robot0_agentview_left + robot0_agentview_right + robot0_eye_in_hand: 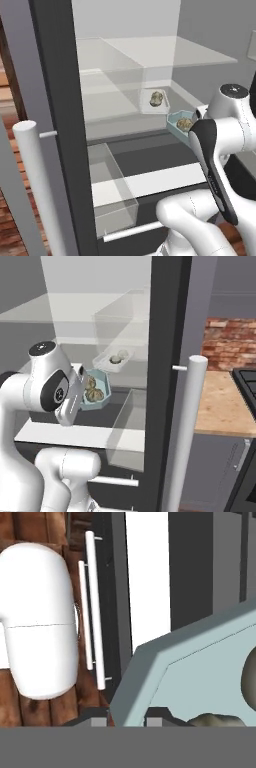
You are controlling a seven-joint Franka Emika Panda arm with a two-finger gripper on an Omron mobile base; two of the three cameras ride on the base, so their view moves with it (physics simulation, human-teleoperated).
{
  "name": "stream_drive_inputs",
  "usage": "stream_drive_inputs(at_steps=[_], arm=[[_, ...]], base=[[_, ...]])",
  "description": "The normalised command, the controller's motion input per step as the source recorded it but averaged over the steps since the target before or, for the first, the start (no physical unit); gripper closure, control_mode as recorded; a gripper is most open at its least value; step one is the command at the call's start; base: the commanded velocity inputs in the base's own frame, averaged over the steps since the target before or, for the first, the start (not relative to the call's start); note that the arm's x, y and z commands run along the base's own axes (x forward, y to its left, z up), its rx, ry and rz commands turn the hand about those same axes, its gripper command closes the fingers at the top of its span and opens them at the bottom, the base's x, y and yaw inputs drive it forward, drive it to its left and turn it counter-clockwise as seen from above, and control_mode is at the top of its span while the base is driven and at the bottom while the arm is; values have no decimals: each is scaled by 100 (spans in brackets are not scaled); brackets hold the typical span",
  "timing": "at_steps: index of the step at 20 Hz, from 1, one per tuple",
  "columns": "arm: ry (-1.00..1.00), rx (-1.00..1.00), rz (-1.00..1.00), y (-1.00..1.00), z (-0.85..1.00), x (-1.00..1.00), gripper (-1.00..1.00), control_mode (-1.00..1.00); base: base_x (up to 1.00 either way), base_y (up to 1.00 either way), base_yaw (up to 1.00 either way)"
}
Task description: Place two dumplings into each of the tupperware containers and then place the containers in the fridge.
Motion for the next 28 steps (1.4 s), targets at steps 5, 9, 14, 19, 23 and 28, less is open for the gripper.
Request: stream_drive_inputs(at_steps=[5,9,14,19,23,28], arm=[[0,0,0,0,0,0,100,100],[0,0,0,0,0,0,100,100],[-19,-2,6,2,10,-38,100,-100],[-41,-2,8,3,34,-22,100,-100],[-30,0,7,0,56,17,100,-100],[-10,0,6,0,76,52,100,-100]], base=[[53,13,0],[9,15,1],[0,0,0],[0,0,0],[0,0,0],[0,0,0]])
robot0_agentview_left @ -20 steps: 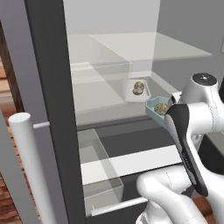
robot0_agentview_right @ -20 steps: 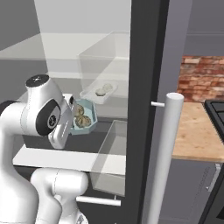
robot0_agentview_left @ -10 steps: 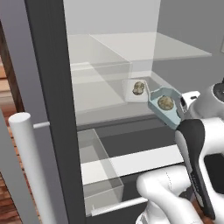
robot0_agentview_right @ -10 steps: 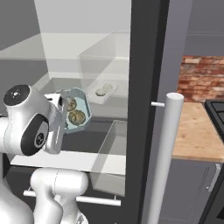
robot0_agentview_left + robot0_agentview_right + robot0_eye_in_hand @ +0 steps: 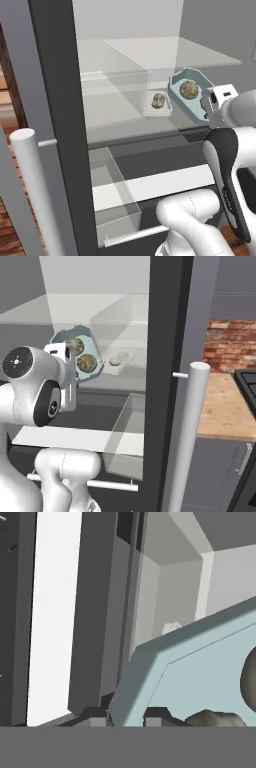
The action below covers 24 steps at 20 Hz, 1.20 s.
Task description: Place two dumplings into each of the tupperware containers and then place the containers in the fridge.
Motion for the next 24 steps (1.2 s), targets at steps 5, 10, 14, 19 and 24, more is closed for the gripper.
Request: stream_drive_inputs(at_steps=[5,10,14,19,24], arm=[[0,0,6,0,76,64,100,-100],[1,0,4,0,82,62,100,-100],[9,0,1,1,30,83,100,-100],[0,0,0,0,2,99,100,-100],[0,0,2,0,4,98,100,-100]], base=[[0,0,0],[0,0,0],[0,0,0],[0,0,0],[0,0,0]])
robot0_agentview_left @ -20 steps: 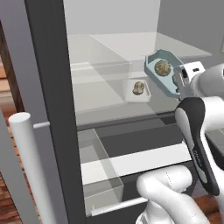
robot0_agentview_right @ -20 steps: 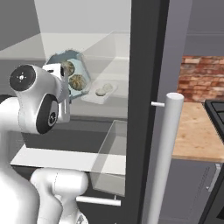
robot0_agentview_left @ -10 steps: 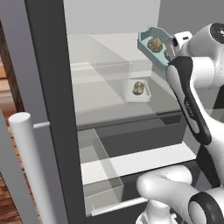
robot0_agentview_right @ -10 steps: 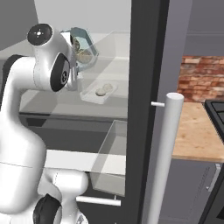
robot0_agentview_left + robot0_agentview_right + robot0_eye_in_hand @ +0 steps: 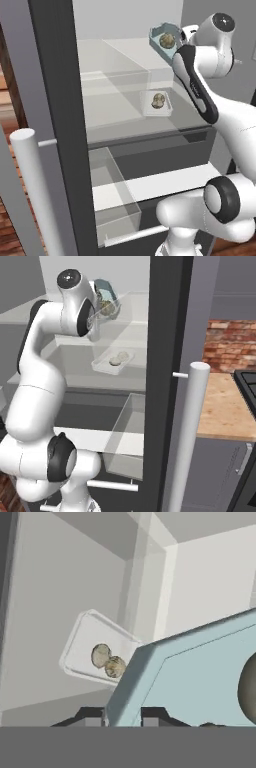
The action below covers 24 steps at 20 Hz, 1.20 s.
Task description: Place two dumplings into each of the tupperware containers and then place the containers in the fridge.
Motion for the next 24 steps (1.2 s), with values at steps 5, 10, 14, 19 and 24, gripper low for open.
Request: stream_drive_inputs(at_steps=[5,10,14,19,24], arm=[[1,0,3,0,0,99,100,-100],[1,0,2,0,0,34,100,-100],[0,0,0,0,-2,19,100,-100],[0,-1,0,7,-17,26,100,-100],[0,0,0,8,-32,44,100,-100]], base=[[0,0,0],[0,0,0],[0,0,0],[0,0,0],[0,0,0]])
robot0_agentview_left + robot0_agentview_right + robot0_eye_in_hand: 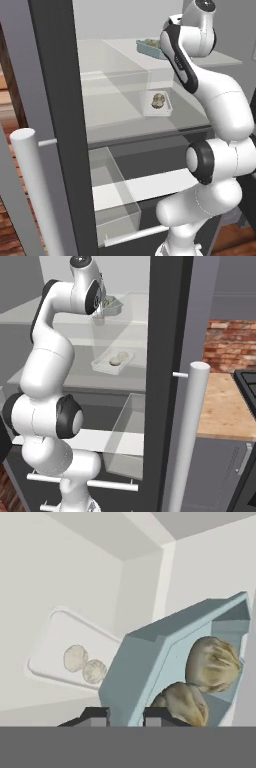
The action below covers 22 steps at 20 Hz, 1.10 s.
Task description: Place two dumplings into each of the tupperware containers and then place the containers in the fridge.
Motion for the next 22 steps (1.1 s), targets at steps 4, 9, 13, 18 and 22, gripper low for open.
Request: stream_drive_inputs(at_steps=[4,9,13,18,22], arm=[[0,0,0,3,-17,41,100,-100],[0,0,0,2,0,28,-100,-100],[-4,0,0,0,0,3,-100,-100],[-33,0,0,0,0,-22,-100,-100],[-40,0,-5,0,0,-83,-100,-100]], base=[[0,0,0],[0,0,0],[0,0,0],[0,0,0],[0,0,0]])
